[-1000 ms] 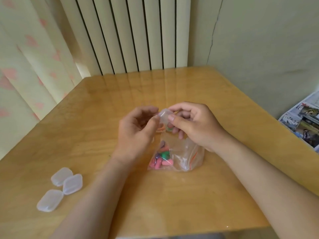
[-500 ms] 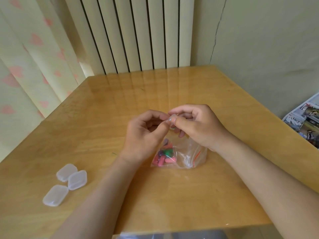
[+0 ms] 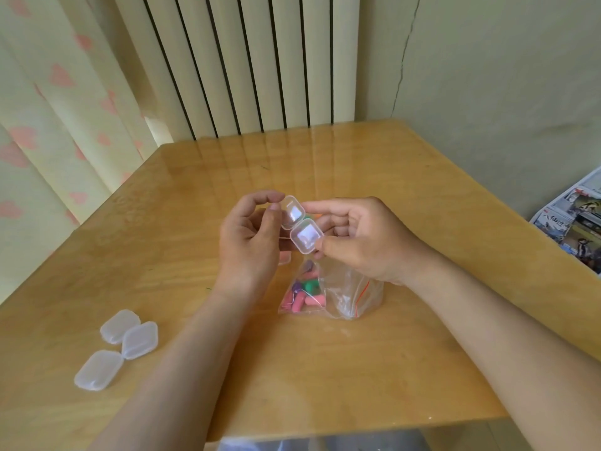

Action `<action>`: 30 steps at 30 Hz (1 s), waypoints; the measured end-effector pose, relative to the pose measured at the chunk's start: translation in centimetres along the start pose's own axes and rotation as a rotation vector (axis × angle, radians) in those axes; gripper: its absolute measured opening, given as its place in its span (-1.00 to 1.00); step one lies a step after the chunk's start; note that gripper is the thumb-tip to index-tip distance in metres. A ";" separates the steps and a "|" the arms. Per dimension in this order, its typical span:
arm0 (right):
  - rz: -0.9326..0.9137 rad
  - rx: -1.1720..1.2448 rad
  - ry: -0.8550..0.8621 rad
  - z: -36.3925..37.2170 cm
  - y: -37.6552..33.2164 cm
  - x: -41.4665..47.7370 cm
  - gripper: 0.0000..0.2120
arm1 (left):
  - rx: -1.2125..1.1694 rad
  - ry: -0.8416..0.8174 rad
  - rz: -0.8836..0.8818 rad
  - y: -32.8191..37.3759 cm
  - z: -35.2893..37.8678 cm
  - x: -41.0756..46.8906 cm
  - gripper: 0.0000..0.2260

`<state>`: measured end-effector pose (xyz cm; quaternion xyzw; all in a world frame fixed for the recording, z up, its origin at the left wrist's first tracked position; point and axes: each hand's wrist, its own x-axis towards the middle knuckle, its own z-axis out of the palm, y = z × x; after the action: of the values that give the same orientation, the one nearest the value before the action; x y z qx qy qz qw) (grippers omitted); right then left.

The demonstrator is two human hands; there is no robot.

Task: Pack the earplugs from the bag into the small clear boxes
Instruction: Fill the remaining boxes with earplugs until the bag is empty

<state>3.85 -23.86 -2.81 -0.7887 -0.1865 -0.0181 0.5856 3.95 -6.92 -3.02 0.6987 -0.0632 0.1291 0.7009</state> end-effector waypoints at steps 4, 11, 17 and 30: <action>-0.027 -0.072 0.002 -1.0 -0.7 -0.1 -0.69 | 0.002 0.082 -0.065 -0.4 0.0 0.5 -0.82; 0.123 -0.332 -0.168 -4.0 -1.7 -0.9 -0.94 | -0.028 -0.036 -0.186 -0.9 0.4 0.0 -0.77; 0.127 -0.444 -0.200 -4.1 -1.4 -0.9 -0.85 | 0.053 -0.123 -0.200 -1.6 0.5 -0.1 -0.79; 0.124 -0.462 -0.282 -3.7 -1.7 -1.1 -0.78 | -0.036 -0.208 -0.236 -1.9 0.6 -0.2 -0.83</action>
<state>2.98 -27.20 -0.32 -0.9059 -0.2086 0.0856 0.3584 4.33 -7.52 -4.90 0.6982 -0.0552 -0.0283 0.7132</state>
